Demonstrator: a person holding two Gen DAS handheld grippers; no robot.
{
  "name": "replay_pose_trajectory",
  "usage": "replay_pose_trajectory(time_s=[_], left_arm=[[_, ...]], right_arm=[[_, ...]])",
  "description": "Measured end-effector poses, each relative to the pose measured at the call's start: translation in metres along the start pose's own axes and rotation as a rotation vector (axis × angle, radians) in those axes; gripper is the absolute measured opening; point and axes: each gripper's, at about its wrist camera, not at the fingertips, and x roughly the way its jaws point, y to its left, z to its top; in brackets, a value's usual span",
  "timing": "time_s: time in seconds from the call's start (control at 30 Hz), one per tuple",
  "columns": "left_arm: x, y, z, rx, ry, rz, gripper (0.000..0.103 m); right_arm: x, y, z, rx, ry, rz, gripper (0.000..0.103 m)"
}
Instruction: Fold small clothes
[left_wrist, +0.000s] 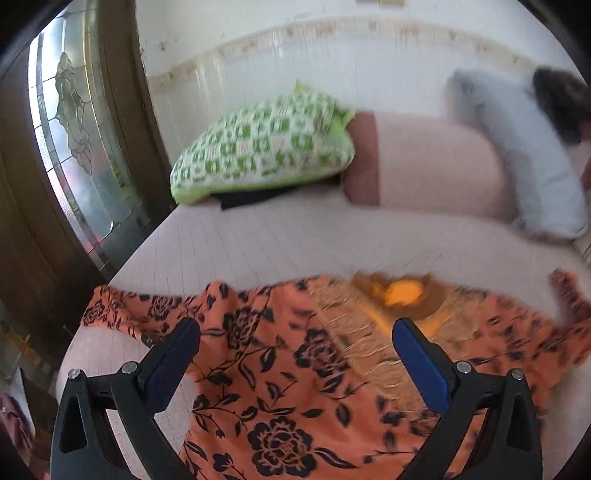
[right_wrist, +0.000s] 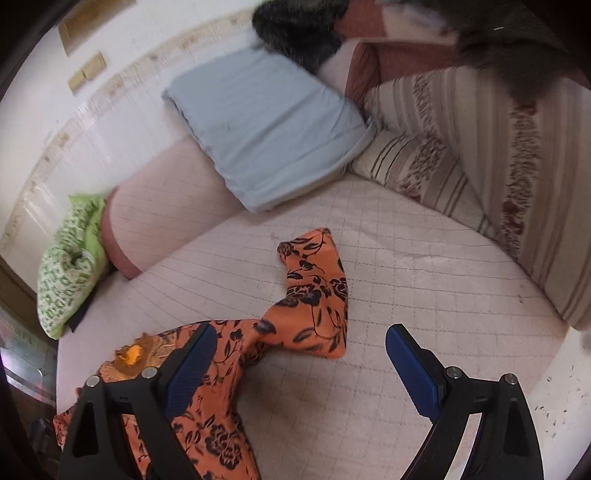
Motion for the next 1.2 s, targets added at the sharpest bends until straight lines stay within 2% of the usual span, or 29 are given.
replay_pose_trajectory(time_s=[0.1, 0.23, 0.4, 0.53, 0.6, 0.67, 0.7, 0.77, 0.8, 0.9, 1.03, 1.1, 1.2], left_arm=[[0.027, -0.003, -0.010, 0.032, 0.014, 0.049, 0.103], [0.049, 0.001, -0.012, 0.045, 0.043, 0.027, 0.103], [0.071, -0.006, -0.008, 0.064, 0.088, 0.010, 0.103], [0.084, -0.015, -0.008, 0.081, 0.116, -0.013, 0.103], [0.090, -0.019, -0.008, 0.093, 0.124, -0.003, 0.103], [0.094, -0.019, -0.008, 0.095, 0.135, 0.000, 0.103], [0.097, -0.019, -0.008, 0.092, 0.141, 0.000, 0.103], [0.099, -0.017, -0.008, 0.076, 0.154, -0.002, 0.103], [0.099, -0.015, -0.007, 0.068, 0.156, -0.002, 0.103], [0.096, -0.009, -0.006, 0.038, 0.155, -0.002, 0.103], [0.090, 0.005, -0.001, -0.006, 0.124, 0.013, 0.103], [0.089, 0.017, 0.002, -0.039, 0.110, 0.030, 0.103], [0.089, 0.041, 0.008, -0.102, 0.102, 0.069, 0.103]], right_arm=[[0.050, 0.026, 0.026, -0.054, 0.083, -0.047, 0.094], [0.119, 0.050, 0.055, -0.098, 0.180, -0.133, 0.094], [0.202, 0.070, 0.064, -0.207, 0.335, -0.289, 0.093], [0.242, 0.072, 0.066, -0.280, 0.387, -0.421, 0.092], [0.260, 0.066, 0.063, -0.296, 0.447, -0.469, 0.082], [0.267, 0.054, 0.063, -0.292, 0.500, -0.504, 0.023], [0.263, 0.051, 0.064, -0.284, 0.486, -0.477, 0.022], [0.239, 0.049, 0.069, -0.317, 0.390, -0.455, 0.014], [0.223, 0.046, 0.074, -0.303, 0.345, -0.425, 0.013], [0.170, 0.031, 0.088, -0.184, 0.247, -0.265, 0.010], [0.092, 0.030, 0.103, -0.043, 0.098, 0.013, 0.010], [0.052, 0.043, 0.107, -0.014, 0.035, 0.148, 0.010], [0.006, 0.086, 0.104, -0.029, -0.037, 0.295, 0.010]])
